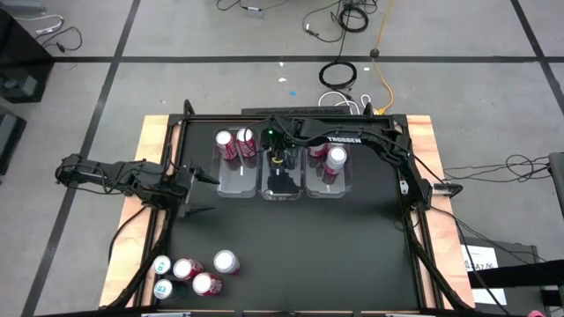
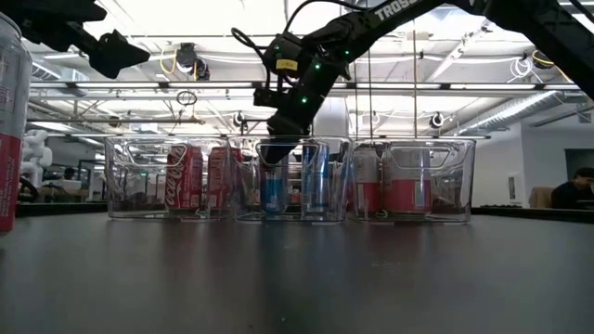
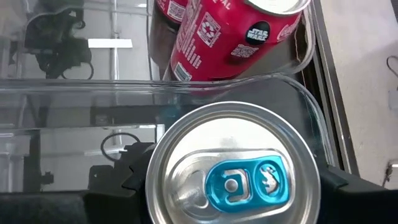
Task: Sort soda cans
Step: Put the blue soda can into the center transparent bin, then put the pink-white soda can into the right transparent bin
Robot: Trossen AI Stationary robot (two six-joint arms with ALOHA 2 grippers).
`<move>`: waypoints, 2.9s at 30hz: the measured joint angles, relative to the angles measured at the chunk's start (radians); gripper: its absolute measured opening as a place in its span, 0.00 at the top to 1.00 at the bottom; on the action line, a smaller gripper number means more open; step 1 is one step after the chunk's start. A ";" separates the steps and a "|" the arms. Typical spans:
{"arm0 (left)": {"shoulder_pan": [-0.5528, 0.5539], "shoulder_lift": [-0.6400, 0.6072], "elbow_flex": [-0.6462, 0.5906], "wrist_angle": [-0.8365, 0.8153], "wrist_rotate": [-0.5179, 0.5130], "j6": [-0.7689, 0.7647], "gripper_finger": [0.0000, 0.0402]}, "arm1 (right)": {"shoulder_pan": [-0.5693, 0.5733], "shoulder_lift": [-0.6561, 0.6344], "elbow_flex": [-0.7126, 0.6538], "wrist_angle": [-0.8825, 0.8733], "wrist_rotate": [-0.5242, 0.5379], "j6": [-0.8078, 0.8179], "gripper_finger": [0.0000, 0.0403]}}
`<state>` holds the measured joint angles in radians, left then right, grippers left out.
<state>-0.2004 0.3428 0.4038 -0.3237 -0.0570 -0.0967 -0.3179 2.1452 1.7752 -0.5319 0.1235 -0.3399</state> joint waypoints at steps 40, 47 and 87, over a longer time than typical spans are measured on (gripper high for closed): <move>0.000 0.000 0.000 0.000 0.000 0.000 0.04 | -0.002 -0.024 0.000 0.046 0.117 -0.170 0.23; 0.000 0.000 0.000 0.000 0.000 0.000 0.04 | 0.005 -0.029 0.000 0.058 0.119 -0.173 0.23; 0.000 0.000 0.000 0.007 0.000 -0.002 0.04 | 0.378 -0.395 0.000 -0.658 0.218 0.897 0.23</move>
<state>-0.2001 0.3426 0.4038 -0.3171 -0.0570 -0.0990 0.0599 1.7502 1.7748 -1.1900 0.3413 0.5570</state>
